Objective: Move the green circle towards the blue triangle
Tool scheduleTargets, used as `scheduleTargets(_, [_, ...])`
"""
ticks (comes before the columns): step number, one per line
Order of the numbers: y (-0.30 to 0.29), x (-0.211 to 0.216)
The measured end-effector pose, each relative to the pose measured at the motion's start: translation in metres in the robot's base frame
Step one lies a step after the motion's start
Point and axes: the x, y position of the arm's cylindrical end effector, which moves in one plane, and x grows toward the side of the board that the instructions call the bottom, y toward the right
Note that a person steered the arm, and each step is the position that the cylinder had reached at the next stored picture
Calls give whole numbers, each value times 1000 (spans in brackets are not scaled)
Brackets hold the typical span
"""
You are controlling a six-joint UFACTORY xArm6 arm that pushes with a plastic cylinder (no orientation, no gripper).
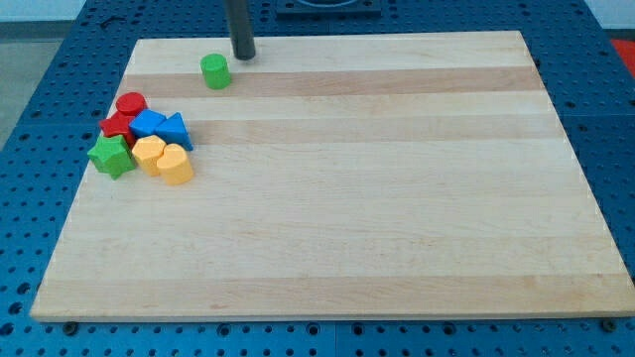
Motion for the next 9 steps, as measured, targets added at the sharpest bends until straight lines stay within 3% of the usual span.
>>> scheduleTargets(2, [-10,74])
scheduleTargets(3, [-10,65])
scheduleTargets(5, [-18,-10])
scheduleTargets(9, [-66,48])
